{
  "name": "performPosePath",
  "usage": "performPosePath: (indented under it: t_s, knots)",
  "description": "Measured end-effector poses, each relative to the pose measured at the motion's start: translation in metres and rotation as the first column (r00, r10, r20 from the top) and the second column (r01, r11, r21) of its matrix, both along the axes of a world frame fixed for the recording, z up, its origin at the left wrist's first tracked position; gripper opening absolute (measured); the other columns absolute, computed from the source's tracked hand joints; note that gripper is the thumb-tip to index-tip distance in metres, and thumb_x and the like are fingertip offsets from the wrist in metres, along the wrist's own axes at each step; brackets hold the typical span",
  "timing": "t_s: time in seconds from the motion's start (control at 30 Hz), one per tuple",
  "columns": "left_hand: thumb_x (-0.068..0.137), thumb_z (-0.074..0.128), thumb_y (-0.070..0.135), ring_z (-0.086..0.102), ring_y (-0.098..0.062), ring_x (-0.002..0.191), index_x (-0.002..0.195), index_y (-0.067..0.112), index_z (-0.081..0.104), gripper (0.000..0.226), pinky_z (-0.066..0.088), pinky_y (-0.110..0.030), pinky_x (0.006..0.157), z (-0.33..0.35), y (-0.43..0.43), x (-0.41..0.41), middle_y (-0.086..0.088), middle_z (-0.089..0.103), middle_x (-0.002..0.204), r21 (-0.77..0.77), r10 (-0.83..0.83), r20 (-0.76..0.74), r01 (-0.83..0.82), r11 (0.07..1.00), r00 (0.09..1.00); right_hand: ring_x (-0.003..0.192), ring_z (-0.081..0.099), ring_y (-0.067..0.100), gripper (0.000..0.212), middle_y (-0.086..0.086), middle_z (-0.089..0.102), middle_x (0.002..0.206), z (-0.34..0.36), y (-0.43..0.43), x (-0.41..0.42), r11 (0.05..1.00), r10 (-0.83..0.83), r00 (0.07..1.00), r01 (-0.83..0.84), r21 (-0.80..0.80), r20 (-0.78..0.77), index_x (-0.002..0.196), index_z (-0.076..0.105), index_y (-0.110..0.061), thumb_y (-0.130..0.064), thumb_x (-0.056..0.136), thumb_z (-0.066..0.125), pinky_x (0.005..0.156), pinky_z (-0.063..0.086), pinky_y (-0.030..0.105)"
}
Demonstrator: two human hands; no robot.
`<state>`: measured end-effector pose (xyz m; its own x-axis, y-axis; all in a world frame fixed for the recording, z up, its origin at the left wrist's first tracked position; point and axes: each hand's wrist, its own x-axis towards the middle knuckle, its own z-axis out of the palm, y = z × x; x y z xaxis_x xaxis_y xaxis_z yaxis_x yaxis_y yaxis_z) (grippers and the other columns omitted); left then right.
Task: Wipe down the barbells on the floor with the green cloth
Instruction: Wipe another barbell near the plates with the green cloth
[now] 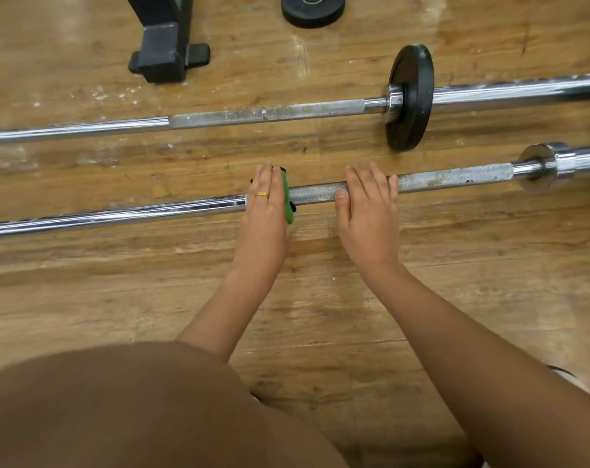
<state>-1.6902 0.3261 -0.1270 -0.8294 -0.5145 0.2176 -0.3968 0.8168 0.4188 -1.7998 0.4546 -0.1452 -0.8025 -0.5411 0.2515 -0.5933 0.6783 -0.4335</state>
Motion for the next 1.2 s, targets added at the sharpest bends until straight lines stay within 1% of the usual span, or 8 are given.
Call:
performPosePath:
  t_s: [0.17,0.27,0.43,0.6,0.77,0.93,1.07,1.2]
  knots:
    - [0.101,0.052,0.000,0.017,-0.034,0.154,0.153,-0.005,0.031,0.056,0.013,-0.044,0.125,-0.006,0.020,0.000,-0.021,0.025,0.163,-0.053,-0.080,0.033,0.082,0.995,0.996,0.151,0.024,0.022,0.047,0.003,0.045,0.154,-0.004,0.003,0.007,1.000,-0.017,1.000,0.017,0.007,-0.012,0.150,0.043,-0.011,-0.030,0.109,0.030,0.126,0.003,0.041]
    - [0.096,0.057,-0.010,0.020,-0.032,0.154,0.153,-0.003,0.032,0.063,0.018,-0.043,0.125,-0.005,0.008,0.014,-0.019,0.027,0.163,-0.104,-0.149,0.054,0.154,0.983,0.987,0.151,0.024,0.021,0.047,0.003,0.043,0.155,-0.005,0.007,0.012,1.000,-0.022,1.000,0.021,-0.005,-0.013,0.151,0.042,-0.012,-0.030,0.109,0.032,0.126,0.002,0.040]
    - [0.089,0.052,-0.017,0.025,-0.035,0.151,0.149,-0.005,0.040,0.062,0.024,-0.045,0.123,-0.005,0.017,0.020,-0.020,0.033,0.160,-0.020,0.041,-0.005,-0.041,0.999,0.999,0.151,0.022,0.021,0.048,0.002,0.042,0.156,-0.007,0.013,0.019,0.999,-0.031,1.000,0.031,-0.027,0.000,0.151,0.042,-0.012,-0.030,0.108,0.032,0.125,-0.001,0.038]
    - [0.086,0.052,-0.023,0.019,-0.034,0.153,0.153,-0.005,0.032,0.072,0.019,-0.045,0.125,-0.008,0.028,0.030,-0.020,0.026,0.163,-0.106,-0.165,0.027,0.167,0.980,0.986,0.151,0.023,0.023,0.046,0.003,0.043,0.156,-0.007,0.019,0.029,0.998,-0.038,0.999,0.038,-0.041,0.009,0.150,0.043,-0.010,-0.026,0.107,0.037,0.125,0.000,0.041]
    - [0.091,0.045,-0.018,0.021,-0.029,0.154,0.154,0.000,0.032,0.067,0.023,-0.038,0.122,-0.004,0.011,0.044,-0.015,0.027,0.164,0.035,0.097,-0.029,-0.096,0.995,0.995,0.152,0.019,0.021,0.048,0.001,0.039,0.158,-0.008,0.028,0.038,0.999,-0.039,0.999,0.040,-0.033,0.033,0.153,0.038,-0.013,-0.028,0.108,0.034,0.125,-0.003,0.040]
    - [0.098,0.062,0.004,0.037,-0.038,0.146,0.145,-0.007,0.045,0.051,0.032,-0.052,0.119,-0.007,0.025,0.051,-0.022,0.044,0.153,-0.098,-0.135,0.015,0.136,0.986,0.991,0.152,0.021,0.022,0.047,0.002,0.040,0.157,-0.005,0.033,0.050,0.998,-0.052,0.998,0.053,-0.031,0.021,0.152,0.040,-0.011,-0.026,0.107,0.036,0.125,-0.003,0.040]
    - [0.093,0.066,-0.003,0.035,-0.034,0.147,0.148,-0.003,0.043,0.059,0.034,-0.050,0.118,-0.012,0.014,0.064,-0.018,0.042,0.156,-0.149,-0.195,0.025,0.197,0.969,0.980,0.144,0.035,0.024,0.047,0.003,0.054,0.147,0.003,0.036,0.048,0.998,-0.053,0.998,0.054,0.026,-0.030,0.143,0.053,-0.009,-0.031,0.105,0.034,0.124,-0.004,0.045]
    - [0.091,0.047,-0.005,0.031,-0.034,0.148,0.149,-0.003,0.039,0.059,0.029,-0.050,0.120,-0.016,0.032,0.068,-0.019,0.039,0.157,-0.149,-0.151,-0.019,0.147,0.978,0.988,0.147,0.032,0.023,0.054,0.004,0.051,0.150,0.009,0.023,0.030,0.992,-0.051,0.998,0.056,0.114,-0.045,0.146,0.049,-0.010,-0.036,0.103,0.029,0.123,-0.006,0.045]
